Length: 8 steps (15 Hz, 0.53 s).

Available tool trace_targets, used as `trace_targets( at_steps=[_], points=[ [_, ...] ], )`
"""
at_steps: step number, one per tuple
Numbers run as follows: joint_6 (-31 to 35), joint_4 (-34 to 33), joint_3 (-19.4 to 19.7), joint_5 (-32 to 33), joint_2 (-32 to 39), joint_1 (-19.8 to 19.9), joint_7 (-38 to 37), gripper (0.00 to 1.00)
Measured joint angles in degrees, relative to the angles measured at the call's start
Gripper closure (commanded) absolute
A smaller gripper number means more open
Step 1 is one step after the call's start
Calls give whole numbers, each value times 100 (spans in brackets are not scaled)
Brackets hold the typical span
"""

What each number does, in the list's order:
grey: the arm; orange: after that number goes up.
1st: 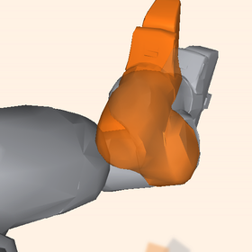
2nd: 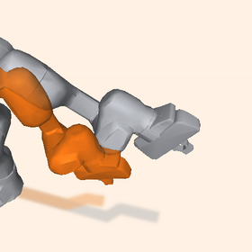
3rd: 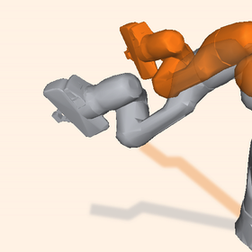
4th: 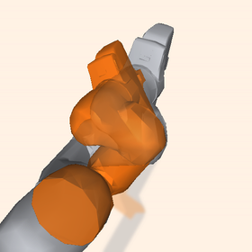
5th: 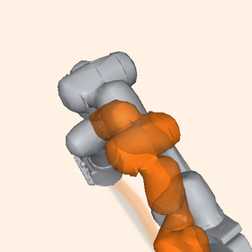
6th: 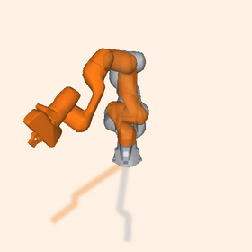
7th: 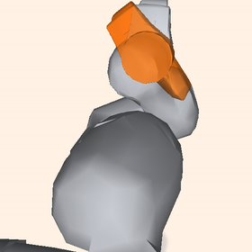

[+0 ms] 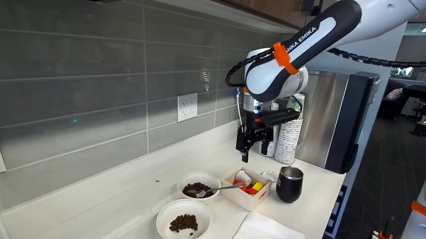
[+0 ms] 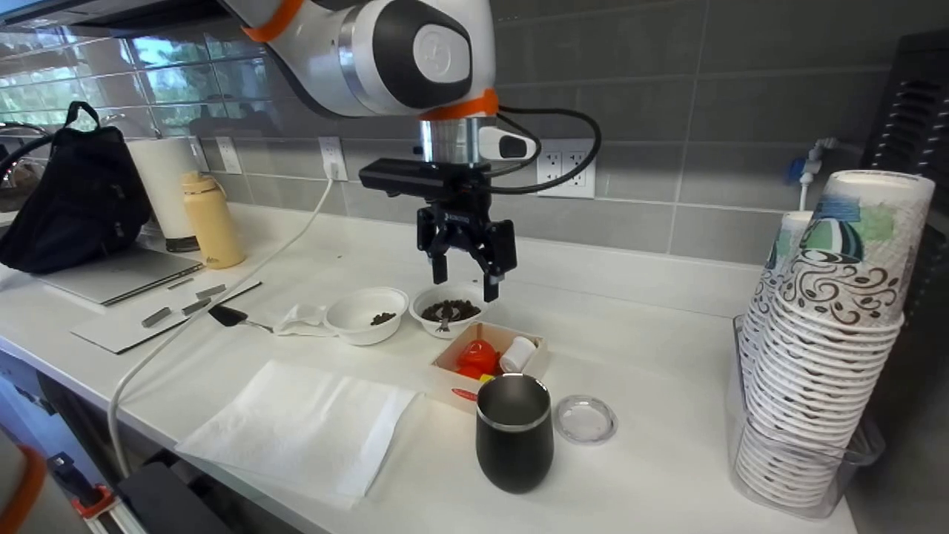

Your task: Remove the orange object from the box

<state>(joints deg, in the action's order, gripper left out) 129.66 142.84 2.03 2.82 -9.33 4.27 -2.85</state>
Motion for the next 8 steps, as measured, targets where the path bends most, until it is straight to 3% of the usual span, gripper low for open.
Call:
trace_targets(
  at_steps=[8],
  points=[
    [552, -445, 160, -804, 1209, 7, 512, 0]
  ],
)
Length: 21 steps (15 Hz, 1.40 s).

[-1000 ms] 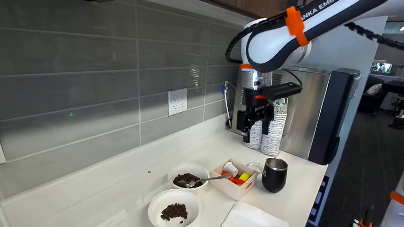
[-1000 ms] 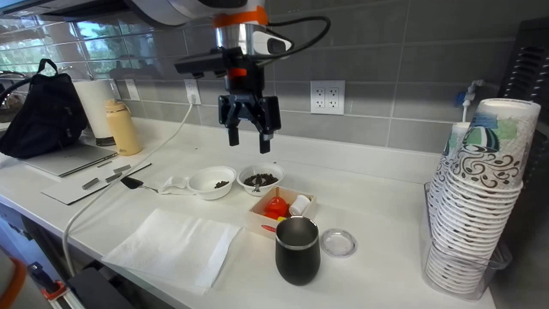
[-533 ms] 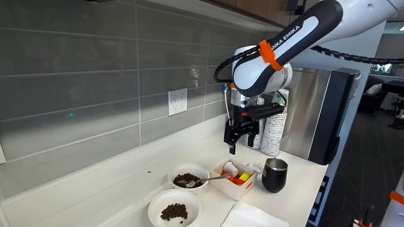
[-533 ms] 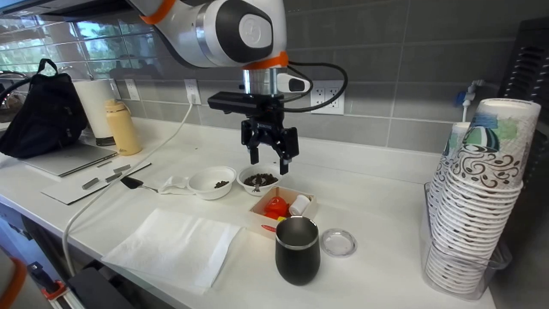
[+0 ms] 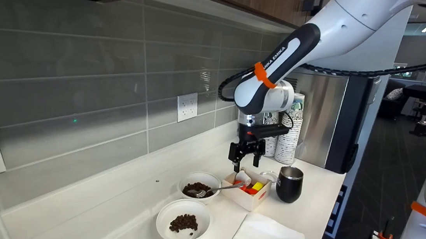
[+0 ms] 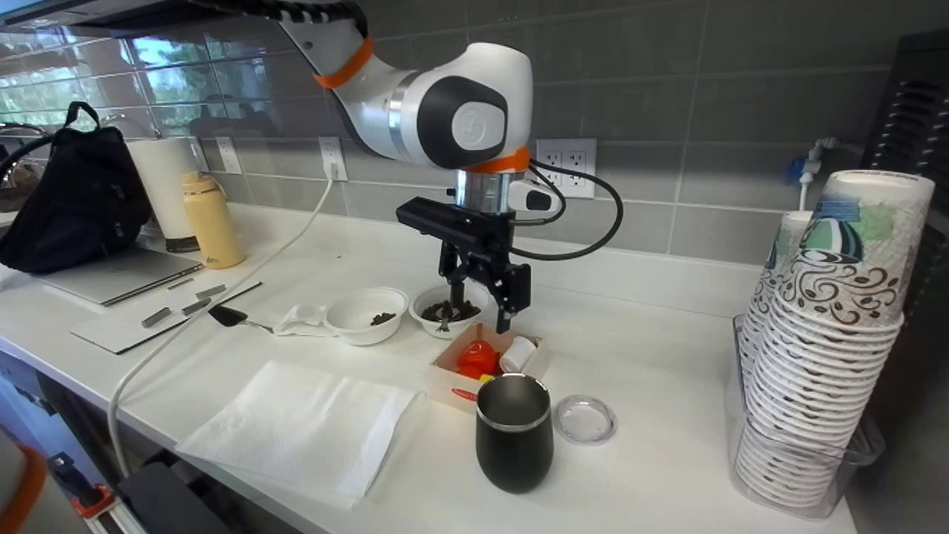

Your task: Remove the orange object from the box

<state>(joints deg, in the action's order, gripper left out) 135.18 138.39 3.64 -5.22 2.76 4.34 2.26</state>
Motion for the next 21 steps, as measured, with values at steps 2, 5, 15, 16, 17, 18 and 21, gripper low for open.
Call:
trace_targets(
  at_steps=[2, 5, 15, 16, 17, 18, 21],
  points=[
    [37, -165, 0, -97, 282, 14, 15, 0],
    [81, -392, 10, -173, 592, 52, 15, 0],
    [101, -904, -37, -265, 1357, 137, 14, 0],
    [101, -940, -55, -265, 1418, 136, 14, 0],
    [101, -968, -70, -265, 1469, 133, 14, 0],
    [101, -994, -82, -265, 1512, 131, 14, 0],
    [90, -1043, -107, -265, 1585, 130, 14, 0]
  ],
)
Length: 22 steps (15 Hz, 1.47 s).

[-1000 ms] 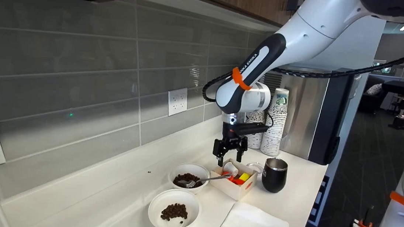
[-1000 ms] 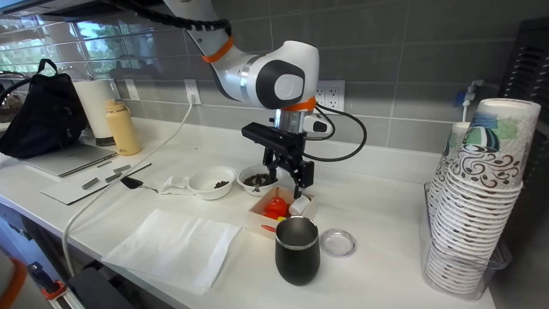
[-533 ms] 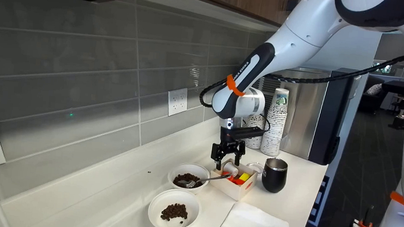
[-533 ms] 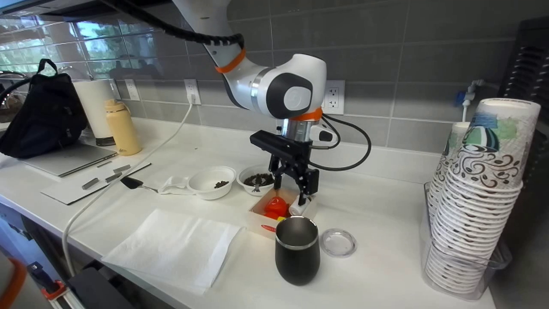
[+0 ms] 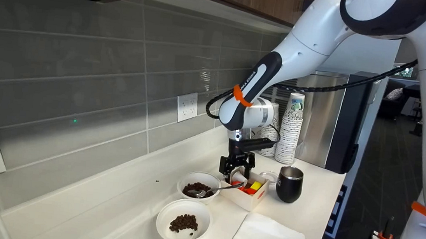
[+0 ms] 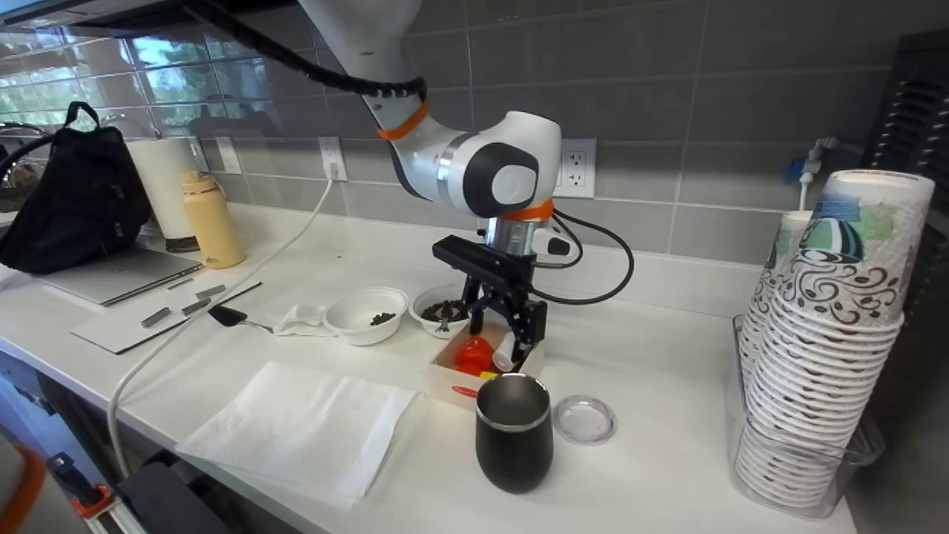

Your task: Remove the orange object from the box

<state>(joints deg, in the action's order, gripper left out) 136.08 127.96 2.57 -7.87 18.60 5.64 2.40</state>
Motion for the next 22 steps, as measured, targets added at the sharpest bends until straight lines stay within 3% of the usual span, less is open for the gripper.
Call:
trace_targets(
  at_steps=[6, 8, 9, 13, 22],
  points=[
    [-156, -51, -5, 1, 9, 0, -7, 3],
    [-158, -51, -4, 12, 13, 0, -15, 28],
    [-158, -51, -1, 14, 19, 0, -19, 30],
    [-152, -52, 35, 38, 52, 0, -97, 61],
    [-150, -68, 72, 54, 15, -4, -181, 78]
  ],
)
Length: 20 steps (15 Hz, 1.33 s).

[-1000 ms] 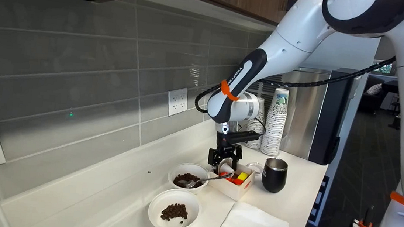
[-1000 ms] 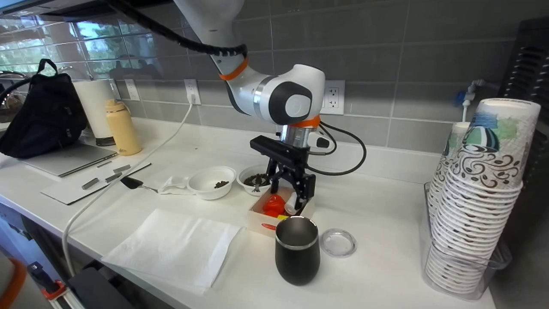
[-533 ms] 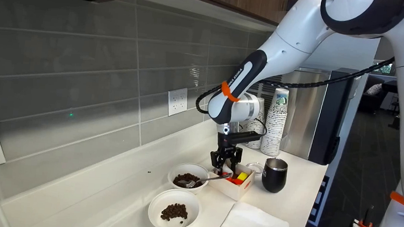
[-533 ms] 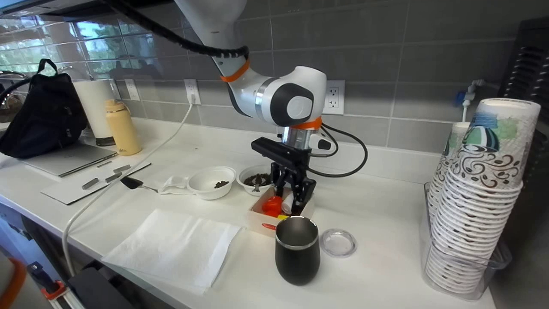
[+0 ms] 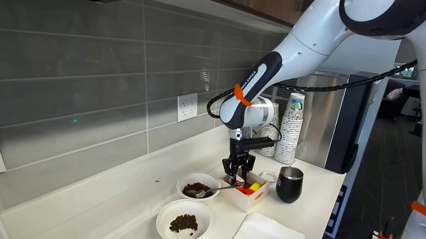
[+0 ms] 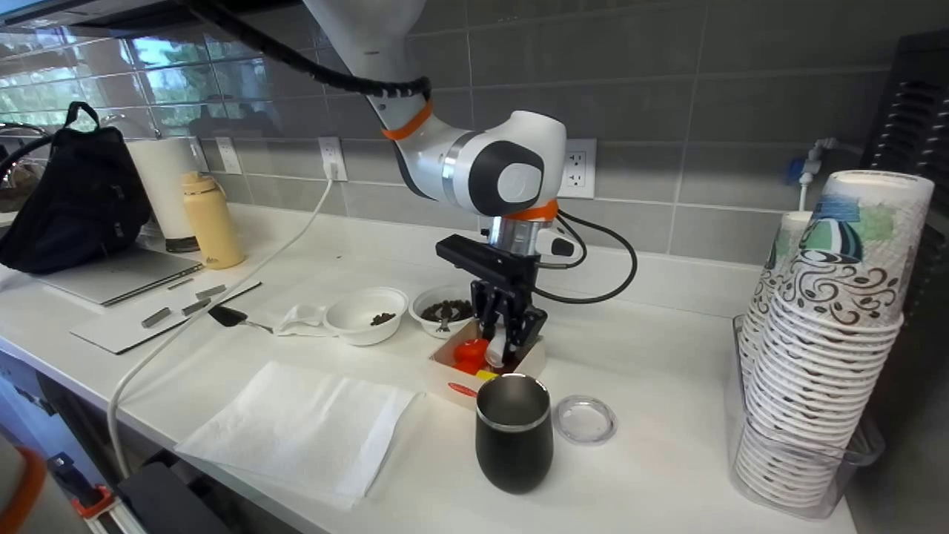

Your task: Remove the orange object from the box

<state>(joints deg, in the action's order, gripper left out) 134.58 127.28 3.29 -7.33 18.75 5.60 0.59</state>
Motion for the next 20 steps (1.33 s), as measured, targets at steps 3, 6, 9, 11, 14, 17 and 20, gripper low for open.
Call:
trace_targets(
  at_steps=[3, 6, 9, 11, 14, 17, 20],
  points=[
    [-17, 10, -2, 12, -99, -30, 0, 80],
    [-177, 24, -3, 103, -336, -62, -1, 80],
    [-387, 26, -4, 198, -622, -81, -21, 80],
    [-473, 15, -4, 200, -787, -85, -35, 80],
    [-625, -110, 3, 59, -867, -73, -75, 80],
    [-692, -376, 13, -326, -769, -7, -123, 80],
    [-692, -725, 53, -617, -540, 62, -241, 80]
  ],
)
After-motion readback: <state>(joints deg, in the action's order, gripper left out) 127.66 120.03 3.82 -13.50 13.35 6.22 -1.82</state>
